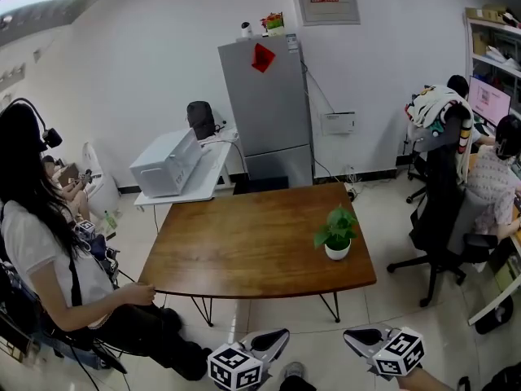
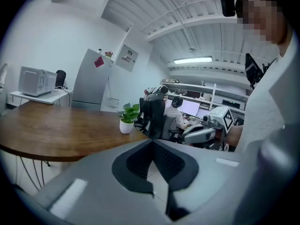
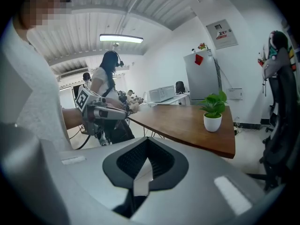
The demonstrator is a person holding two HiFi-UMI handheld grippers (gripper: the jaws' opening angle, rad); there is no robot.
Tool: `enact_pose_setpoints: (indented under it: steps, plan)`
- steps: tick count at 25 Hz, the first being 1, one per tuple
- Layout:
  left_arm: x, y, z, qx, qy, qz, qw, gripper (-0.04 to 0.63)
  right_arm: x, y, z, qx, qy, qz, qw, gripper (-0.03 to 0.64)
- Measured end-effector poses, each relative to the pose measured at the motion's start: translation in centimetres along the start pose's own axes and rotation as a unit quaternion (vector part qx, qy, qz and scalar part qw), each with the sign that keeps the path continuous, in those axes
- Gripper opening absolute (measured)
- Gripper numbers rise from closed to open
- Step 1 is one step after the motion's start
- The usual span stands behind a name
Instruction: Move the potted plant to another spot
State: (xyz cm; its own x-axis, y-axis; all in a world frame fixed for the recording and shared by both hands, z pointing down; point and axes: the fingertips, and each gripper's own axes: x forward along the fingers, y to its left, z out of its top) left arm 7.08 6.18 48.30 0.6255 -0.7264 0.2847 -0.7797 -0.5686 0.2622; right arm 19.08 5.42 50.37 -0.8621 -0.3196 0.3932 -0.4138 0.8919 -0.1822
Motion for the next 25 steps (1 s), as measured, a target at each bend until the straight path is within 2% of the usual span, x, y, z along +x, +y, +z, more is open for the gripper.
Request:
enact_pose_setpoints:
  steps: [6, 15, 21, 25]
  plan:
    - [2.6, 7.0, 3.1, 0.004, 0.003, -0.012, 0.9999, -0.012, 4.6, -4.7, 3.2, 0.010, -0.009, -0.021, 1.000, 0.005]
    - [6.3, 16.6, 7.4, 0.005, 0.013, -0.051, 0.9986, -0.012, 10.9, -10.5, 6.7, 0.040, -0.019, -0.055, 0.997, 0.005]
    - [8.6, 20.4, 8.5, 0.007, 0.026, -0.075, 0.9968, -0.012, 12.8, -12.7, 7.9, 0.044, -0.018, -0.079, 0.996, 0.005]
    - [10.6, 20.8, 8.8, 0.002, 0.026, -0.085, 0.9960, -0.012, 12.7, -14.3, 7.3, 0.051, -0.013, -0.084, 0.995, 0.005]
